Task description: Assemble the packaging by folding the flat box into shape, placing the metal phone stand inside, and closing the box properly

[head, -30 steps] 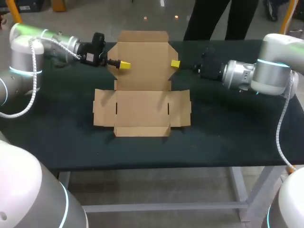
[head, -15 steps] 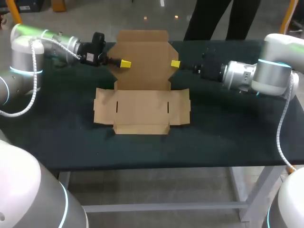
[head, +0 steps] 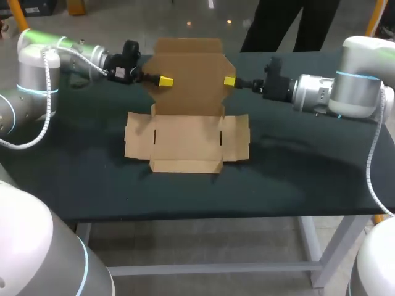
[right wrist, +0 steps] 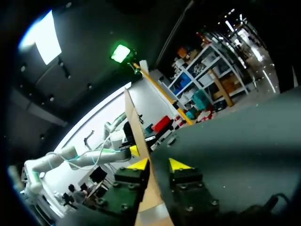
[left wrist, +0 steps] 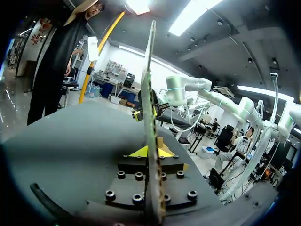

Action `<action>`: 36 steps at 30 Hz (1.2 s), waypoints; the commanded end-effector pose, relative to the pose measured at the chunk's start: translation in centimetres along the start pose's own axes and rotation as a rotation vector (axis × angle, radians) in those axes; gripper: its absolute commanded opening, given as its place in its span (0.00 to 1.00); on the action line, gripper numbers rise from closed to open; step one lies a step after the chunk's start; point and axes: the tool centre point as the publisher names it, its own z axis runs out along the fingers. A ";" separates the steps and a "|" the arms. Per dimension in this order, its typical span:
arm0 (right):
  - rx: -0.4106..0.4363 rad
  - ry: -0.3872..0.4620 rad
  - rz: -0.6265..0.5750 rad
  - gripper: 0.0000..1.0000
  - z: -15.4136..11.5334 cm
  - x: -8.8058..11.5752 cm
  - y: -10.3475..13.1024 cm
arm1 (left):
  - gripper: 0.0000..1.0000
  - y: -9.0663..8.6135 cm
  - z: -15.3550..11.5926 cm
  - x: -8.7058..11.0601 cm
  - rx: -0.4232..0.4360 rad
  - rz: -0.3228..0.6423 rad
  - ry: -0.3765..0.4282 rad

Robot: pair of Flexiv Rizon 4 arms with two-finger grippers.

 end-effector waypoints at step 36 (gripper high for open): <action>0.185 -0.369 -0.168 0.00 -12.8 6.5 -7.4 | 0.00 -3.9 1.2 -0.5 0.008 0.089 -0.171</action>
